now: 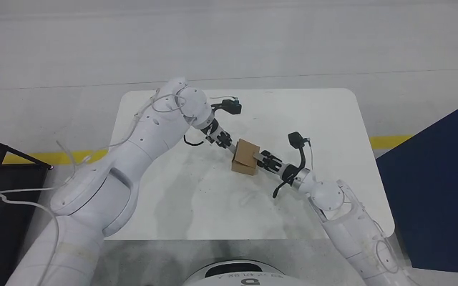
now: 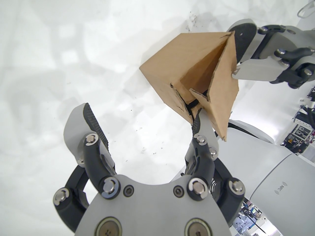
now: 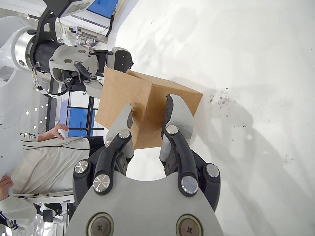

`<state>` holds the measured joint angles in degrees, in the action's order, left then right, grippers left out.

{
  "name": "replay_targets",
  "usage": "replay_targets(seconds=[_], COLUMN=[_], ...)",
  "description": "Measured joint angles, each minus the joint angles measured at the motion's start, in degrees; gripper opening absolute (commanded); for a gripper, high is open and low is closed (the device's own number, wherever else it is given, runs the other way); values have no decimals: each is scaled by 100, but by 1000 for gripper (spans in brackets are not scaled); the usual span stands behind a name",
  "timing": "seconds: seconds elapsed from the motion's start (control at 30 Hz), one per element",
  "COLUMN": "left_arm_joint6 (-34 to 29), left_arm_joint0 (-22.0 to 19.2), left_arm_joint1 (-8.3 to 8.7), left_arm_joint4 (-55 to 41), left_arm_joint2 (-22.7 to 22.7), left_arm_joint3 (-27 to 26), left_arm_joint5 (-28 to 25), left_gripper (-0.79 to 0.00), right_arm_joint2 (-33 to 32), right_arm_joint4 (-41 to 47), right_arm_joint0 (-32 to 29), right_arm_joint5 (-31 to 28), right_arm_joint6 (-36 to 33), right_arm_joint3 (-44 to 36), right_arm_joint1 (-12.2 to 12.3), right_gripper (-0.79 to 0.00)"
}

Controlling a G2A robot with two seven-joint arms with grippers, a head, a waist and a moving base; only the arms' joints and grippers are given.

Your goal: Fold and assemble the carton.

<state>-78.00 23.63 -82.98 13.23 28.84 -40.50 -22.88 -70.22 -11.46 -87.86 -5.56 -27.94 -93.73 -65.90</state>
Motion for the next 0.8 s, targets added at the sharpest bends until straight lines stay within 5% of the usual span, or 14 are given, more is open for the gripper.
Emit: replay_targets(seconds=[0.23, 0.47, 0.8], left_arm_joint6=[-32, -32, 19], left_arm_joint0=[-34, -30, 8], left_arm_joint1=[-41, -57, -49], left_arm_joint4=[18, 57, 21], left_arm_joint2=[-14, -11, 59], left_arm_joint3=[146, 210, 253], left_arm_joint5=[-45, -39, -97], left_gripper=[0, 0, 0], right_arm_joint2=[49, 109, 133], right_arm_joint4=[-157, -282, -307], right_arm_joint0=[25, 74, 92], right_arm_joint5=[72, 136, 140], right_arm_joint6=[113, 150, 179], right_arm_joint3=[24, 75, 102], right_arm_joint1=[-7, -16, -23], right_gripper=[-502, -665, -662])
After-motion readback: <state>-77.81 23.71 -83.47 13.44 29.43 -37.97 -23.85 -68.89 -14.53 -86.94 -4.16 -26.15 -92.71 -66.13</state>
